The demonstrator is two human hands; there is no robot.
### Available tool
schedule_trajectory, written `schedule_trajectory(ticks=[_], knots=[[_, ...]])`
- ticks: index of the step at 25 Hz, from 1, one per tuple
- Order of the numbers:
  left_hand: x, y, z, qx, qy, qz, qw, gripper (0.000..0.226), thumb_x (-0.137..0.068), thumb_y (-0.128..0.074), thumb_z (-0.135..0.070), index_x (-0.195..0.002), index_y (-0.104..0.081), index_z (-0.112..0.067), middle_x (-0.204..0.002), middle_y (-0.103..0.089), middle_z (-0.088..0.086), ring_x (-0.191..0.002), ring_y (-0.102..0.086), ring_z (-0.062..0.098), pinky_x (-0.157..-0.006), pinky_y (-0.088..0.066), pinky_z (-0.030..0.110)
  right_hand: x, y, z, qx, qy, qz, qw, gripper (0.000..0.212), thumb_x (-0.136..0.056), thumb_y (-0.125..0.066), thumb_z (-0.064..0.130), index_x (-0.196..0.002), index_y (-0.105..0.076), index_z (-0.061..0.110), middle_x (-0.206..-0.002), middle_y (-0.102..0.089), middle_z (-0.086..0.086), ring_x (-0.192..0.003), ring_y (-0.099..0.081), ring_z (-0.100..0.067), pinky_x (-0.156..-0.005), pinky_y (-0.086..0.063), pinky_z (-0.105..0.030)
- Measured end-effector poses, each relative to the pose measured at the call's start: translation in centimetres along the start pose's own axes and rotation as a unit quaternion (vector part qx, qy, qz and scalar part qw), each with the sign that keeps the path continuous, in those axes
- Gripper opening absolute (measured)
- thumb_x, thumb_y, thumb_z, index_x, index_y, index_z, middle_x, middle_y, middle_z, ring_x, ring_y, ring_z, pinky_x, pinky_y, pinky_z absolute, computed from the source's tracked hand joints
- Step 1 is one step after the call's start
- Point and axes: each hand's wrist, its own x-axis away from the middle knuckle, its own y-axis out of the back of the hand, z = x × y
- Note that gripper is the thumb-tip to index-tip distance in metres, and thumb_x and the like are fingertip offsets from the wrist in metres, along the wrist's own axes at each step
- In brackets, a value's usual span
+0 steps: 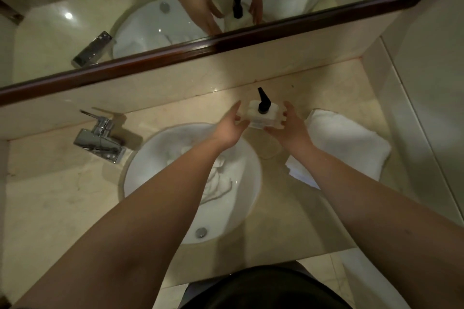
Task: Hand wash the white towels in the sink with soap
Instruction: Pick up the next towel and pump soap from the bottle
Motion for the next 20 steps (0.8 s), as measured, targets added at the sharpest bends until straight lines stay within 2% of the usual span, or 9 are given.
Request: schedule_trajectory(ticks=[3, 6, 11, 16, 20], knots=[[2.0, 0.2, 1.5, -0.024, 0.005, -0.004, 1.0, 0.071, -0.1, -0.057, -0.031, -0.159, -0.017, -0.025, -0.145, -0.045, 0.014, -0.125, -0.054, 0.028, -0.101, -0.042, 0.032, 2.3, -1.7, -1.4, 0.06, -0.041, -0.001, 0.997, 0.083, -0.086, -0.072, 0.039, -0.15, -0.028, 0.009, -0.142, -0.05, -0.014, -0.128, -0.05, -0.031, -0.101, -0.044, -0.039], [4.5, 1.0, 4.0, -0.064, 0.008, -0.033, 0.997, 0.067, -0.101, -0.055, -0.034, -0.158, -0.02, -0.024, -0.151, -0.042, 0.013, -0.136, -0.045, 0.027, -0.111, -0.037, 0.036, 4.5, -4.0, -1.8, 0.152, -0.007, 0.034, 0.988, 0.076, -0.089, -0.066, 0.046, -0.148, -0.034, 0.01, -0.144, -0.049, -0.014, -0.132, -0.045, -0.034, -0.104, -0.041, -0.042], [9.5, 3.8, 9.5, -0.141, 0.015, -0.075, 0.987, 0.062, -0.101, -0.052, -0.036, -0.156, -0.026, -0.023, -0.151, -0.043, 0.011, -0.137, -0.043, 0.027, -0.109, -0.038, 0.038, 6.5, -8.4, 0.6, 0.282, 0.101, 0.061, 0.952, 0.068, -0.092, -0.059, 0.052, -0.145, -0.041, 0.013, -0.145, -0.047, -0.01, -0.133, -0.04, -0.031, -0.106, -0.036, -0.042], [14.1, 8.8, 15.8, -0.207, 0.057, -0.077, 0.974, 0.062, -0.101, -0.049, -0.04, -0.156, -0.026, -0.02, -0.147, -0.044, 0.014, -0.135, -0.042, 0.031, -0.108, -0.039, 0.041, 8.2, -14.0, 4.4, 0.335, 0.136, 0.066, 0.93, 0.065, -0.093, -0.058, 0.052, -0.145, -0.041, 0.017, -0.147, -0.046, -0.01, -0.137, -0.036, -0.03, -0.108, -0.035, -0.042], [16.9, 13.1, 20.5, -0.207, 0.092, -0.103, 0.968, 0.059, -0.1, -0.051, -0.037, -0.153, -0.033, -0.017, -0.146, -0.045, 0.017, -0.134, -0.041, 0.035, -0.108, -0.035, 0.04, 8.5, -19.4, 8.2, 0.351, 0.158, 0.079, 0.92, 0.06, -0.095, -0.053, 0.052, -0.143, -0.044, 0.018, -0.146, -0.047, -0.009, -0.138, -0.035, -0.029, -0.107, -0.035, -0.043]])
